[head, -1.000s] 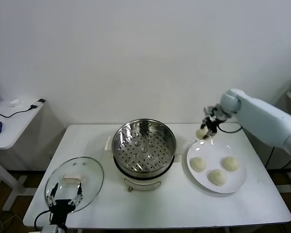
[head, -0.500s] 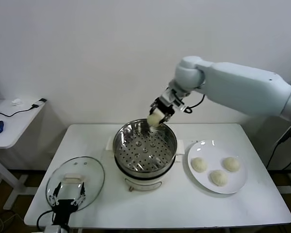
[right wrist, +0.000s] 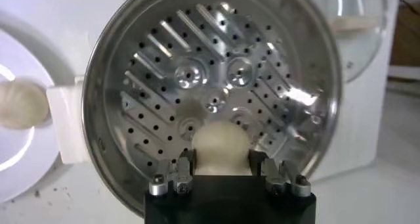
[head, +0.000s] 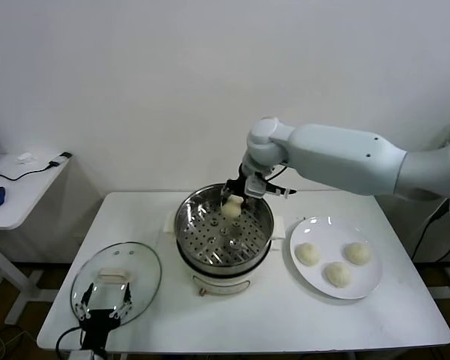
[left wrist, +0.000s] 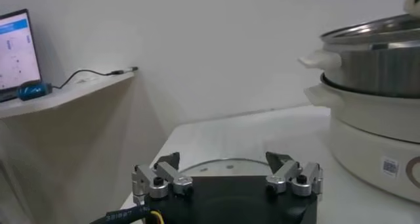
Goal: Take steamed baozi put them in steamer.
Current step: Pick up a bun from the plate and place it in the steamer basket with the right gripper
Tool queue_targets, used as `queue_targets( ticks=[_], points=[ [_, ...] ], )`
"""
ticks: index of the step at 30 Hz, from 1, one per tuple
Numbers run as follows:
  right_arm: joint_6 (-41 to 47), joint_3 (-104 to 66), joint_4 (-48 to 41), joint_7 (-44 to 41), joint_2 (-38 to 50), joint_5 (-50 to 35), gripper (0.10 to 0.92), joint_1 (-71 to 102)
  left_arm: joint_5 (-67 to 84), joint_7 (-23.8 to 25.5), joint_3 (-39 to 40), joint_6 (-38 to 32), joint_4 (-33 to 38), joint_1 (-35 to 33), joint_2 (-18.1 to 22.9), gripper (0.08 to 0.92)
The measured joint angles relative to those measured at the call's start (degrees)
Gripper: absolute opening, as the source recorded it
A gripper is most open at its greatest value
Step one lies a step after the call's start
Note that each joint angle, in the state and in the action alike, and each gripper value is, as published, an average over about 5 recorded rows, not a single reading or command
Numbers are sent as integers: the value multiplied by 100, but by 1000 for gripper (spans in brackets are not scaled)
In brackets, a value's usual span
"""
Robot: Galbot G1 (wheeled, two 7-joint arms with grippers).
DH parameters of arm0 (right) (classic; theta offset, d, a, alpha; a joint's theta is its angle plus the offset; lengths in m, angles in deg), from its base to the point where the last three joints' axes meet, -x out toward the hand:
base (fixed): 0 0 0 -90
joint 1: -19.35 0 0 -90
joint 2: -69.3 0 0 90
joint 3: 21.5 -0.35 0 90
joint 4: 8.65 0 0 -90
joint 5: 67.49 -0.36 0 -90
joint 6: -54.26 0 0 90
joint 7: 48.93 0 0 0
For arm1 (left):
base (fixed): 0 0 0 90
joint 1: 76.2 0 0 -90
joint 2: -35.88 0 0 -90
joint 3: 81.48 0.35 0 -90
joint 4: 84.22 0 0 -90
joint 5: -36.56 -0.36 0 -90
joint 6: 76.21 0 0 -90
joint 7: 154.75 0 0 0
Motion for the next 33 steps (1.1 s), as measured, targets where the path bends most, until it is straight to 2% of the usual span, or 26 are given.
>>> queue_targets(
  ticks=[12,16,20,24,29,33],
  points=[
    [-546,-448,-966,281,-500,717,584,589,-12,-22,-26,7,-104,86,9,823],
    [-664,-527,-1173,335,-625,792,655,682,-15,-32,-31,2,-127,100,4,823],
    [-754,-541,-1248,340,-666,803,766,706,-30,-44,-26,0,-150,108,4,823],
    [-787,-507,-1207,260,-633,675,817,641,-36,-41,-10,0,-143,109,6,823],
    [-733,-398,-960,38,-416,245,822,370,-45,-31,11,4,-108,103,11,823],
    [-556,-266,-706,-196,-89,-409,823,5,-63,-27,40,5,-84,94,23,823]
  ],
)
